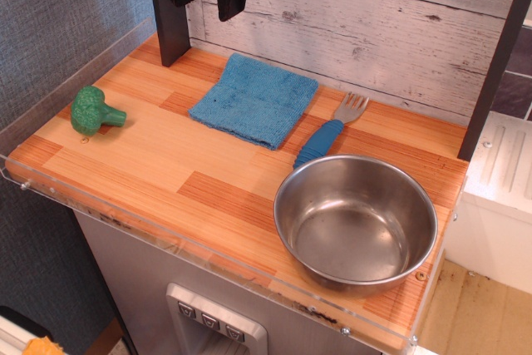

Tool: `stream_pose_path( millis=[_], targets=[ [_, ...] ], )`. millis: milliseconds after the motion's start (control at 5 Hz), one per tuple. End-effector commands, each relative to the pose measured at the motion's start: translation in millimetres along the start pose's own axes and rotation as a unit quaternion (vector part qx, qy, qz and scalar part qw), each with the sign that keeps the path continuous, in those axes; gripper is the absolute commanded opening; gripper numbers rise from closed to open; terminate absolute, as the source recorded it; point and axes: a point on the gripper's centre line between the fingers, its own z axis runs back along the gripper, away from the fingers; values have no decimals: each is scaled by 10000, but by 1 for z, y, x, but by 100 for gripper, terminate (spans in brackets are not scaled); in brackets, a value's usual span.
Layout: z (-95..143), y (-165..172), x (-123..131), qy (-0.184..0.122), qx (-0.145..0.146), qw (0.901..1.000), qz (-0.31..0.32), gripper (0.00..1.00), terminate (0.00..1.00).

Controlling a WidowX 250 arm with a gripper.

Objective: Move the steel bowl right beneath the blue cloth.

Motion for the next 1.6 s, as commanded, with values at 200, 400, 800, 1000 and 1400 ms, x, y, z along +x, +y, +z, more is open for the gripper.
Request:
stream_pose_path(
  millis=[200, 400, 800, 1000, 1400],
  targets=[
    [-5, -21, -5, -223, -106, 9996, -121, 100, 0],
    [-3, -54, -21, -537, 75, 9977, -399, 100, 0],
    [-16, -107, -45, -672, -33, 9941, -853, 100, 0],
    [-27, -118, -47, -541, -59, 9937, -976, 100, 0],
    [-54, -152, -64, -192, -297, 9891, -1431, 100, 0]
  ],
)
